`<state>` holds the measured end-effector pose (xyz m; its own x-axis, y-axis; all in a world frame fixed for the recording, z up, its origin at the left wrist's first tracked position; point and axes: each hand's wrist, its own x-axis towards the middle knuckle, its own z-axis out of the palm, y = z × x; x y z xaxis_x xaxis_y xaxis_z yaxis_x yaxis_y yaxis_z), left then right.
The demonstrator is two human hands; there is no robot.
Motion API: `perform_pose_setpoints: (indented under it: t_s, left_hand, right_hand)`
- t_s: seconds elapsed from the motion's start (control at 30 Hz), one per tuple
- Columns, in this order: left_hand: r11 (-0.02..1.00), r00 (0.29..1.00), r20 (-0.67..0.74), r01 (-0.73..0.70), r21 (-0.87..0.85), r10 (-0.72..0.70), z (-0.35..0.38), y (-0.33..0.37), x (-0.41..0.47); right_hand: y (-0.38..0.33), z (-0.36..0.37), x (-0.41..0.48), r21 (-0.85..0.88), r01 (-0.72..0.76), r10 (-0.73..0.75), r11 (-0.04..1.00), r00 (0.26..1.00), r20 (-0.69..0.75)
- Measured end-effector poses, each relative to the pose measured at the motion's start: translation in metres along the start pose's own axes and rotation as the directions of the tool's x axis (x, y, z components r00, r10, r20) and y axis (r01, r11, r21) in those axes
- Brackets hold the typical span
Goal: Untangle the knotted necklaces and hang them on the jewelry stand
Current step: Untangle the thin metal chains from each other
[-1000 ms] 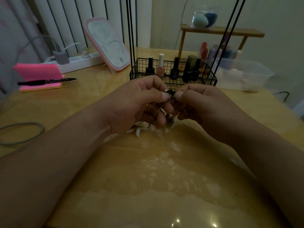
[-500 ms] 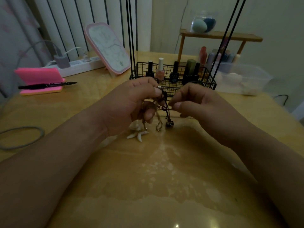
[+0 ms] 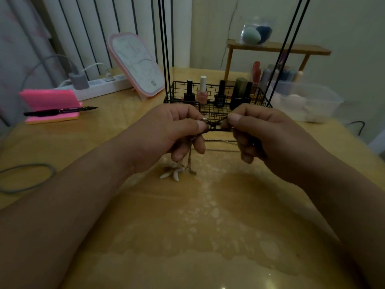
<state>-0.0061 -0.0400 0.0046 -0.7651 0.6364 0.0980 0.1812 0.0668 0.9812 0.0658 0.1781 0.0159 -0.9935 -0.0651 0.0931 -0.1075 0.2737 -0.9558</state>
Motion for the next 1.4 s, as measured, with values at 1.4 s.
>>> perform_pose_setpoints:
  t_s: [1.4]
  left_hand:
    - [0.998,0.998,0.031,-0.063,0.007,0.062,0.01,0.003,-0.003]
  right_hand:
    - [0.013,0.015,0.007,0.368,0.024,-0.046,0.929,0.998,0.051]
